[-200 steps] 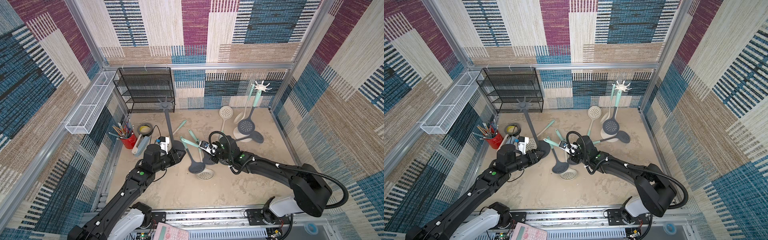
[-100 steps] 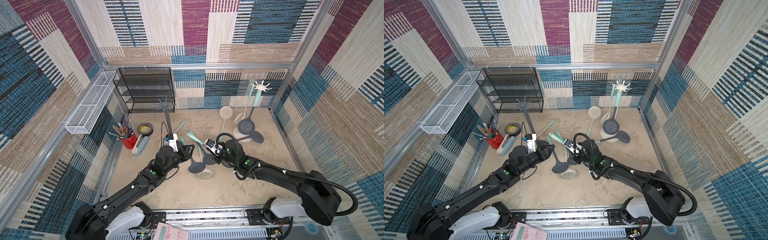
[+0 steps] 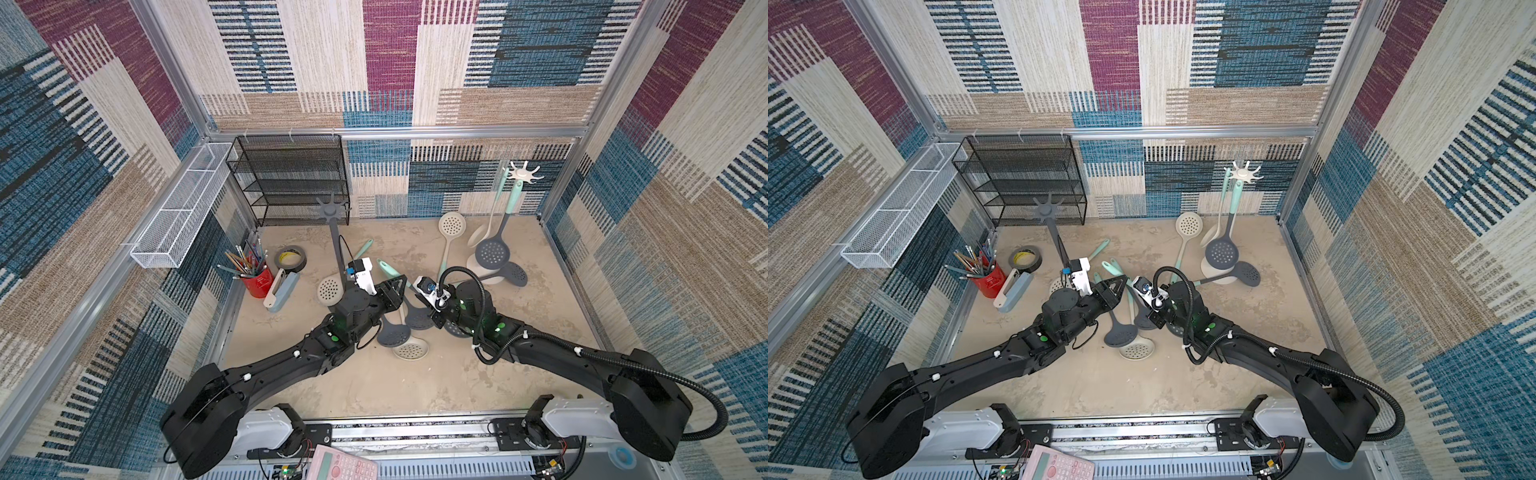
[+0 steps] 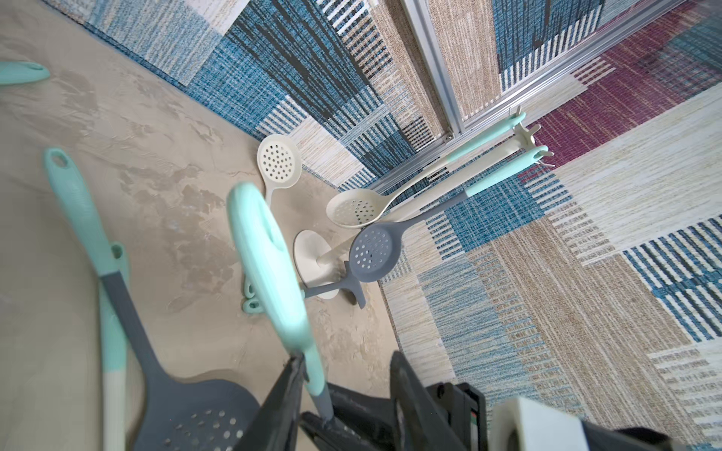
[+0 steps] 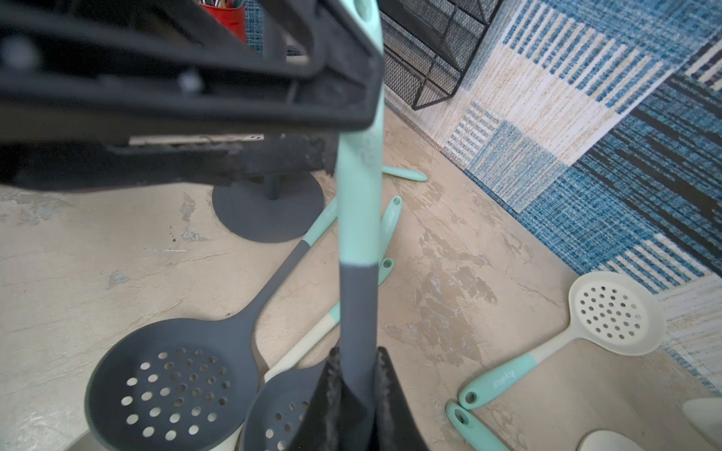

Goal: Hang the skimmer on the kitchen utensil rack
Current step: Pick up the skimmer from the center of the board.

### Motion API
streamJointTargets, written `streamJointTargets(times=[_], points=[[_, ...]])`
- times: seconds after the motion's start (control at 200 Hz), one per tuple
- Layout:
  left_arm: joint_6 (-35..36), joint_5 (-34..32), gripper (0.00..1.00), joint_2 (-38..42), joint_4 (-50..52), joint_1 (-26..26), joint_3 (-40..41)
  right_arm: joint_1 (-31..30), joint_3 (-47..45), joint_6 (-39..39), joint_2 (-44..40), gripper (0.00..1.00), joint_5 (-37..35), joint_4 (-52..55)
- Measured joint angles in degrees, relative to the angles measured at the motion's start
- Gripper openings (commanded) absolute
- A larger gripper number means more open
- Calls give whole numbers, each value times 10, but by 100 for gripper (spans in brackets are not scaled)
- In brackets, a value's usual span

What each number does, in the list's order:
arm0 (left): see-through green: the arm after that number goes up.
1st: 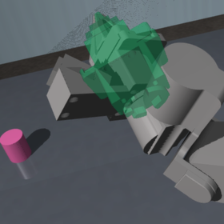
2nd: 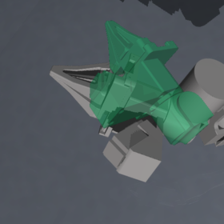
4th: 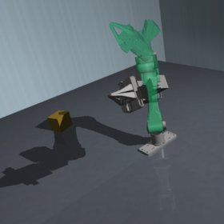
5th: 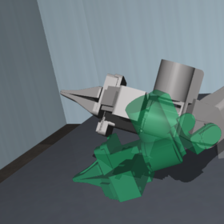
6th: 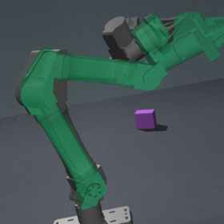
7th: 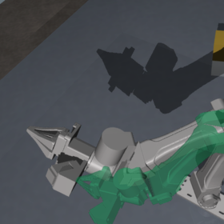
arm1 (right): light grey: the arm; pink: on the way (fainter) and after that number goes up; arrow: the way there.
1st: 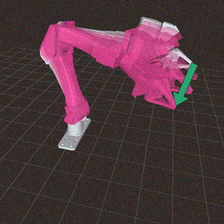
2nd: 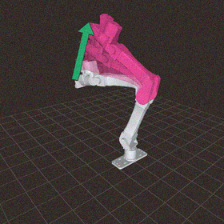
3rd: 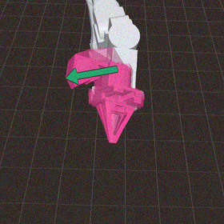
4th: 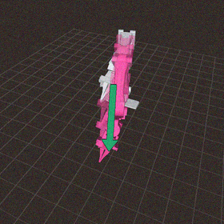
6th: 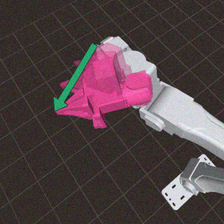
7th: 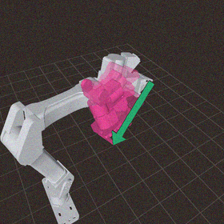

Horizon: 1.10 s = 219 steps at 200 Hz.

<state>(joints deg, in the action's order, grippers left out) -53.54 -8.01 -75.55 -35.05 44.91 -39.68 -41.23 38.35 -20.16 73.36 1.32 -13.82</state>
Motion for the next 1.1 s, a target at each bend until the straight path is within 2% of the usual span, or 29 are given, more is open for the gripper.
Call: streamJointTargets(times=[0.135,0.255,0.341,0.451,0.807,1.097], points=[[5,-4,31,-47,-28,2,-24,1,-7,13,-7,9,-33,0],[10,-5,18,-74,-49,2,-35,1,-8,19,-10,8,-51,3],[14,-3,7,-87,-64,2,-43,-2,-9,14,-15,9,-27,4],[28,9,0,-98,-77,1,-49,-3,-9,14,-22,10,-17,3],[63,79,0,-122,-100,1,-69,-2,-23,21,-41,16,-9,0],[72,131,0,-129,-106,-3,-75,-2,-28,26,-54,15,-9,0]])
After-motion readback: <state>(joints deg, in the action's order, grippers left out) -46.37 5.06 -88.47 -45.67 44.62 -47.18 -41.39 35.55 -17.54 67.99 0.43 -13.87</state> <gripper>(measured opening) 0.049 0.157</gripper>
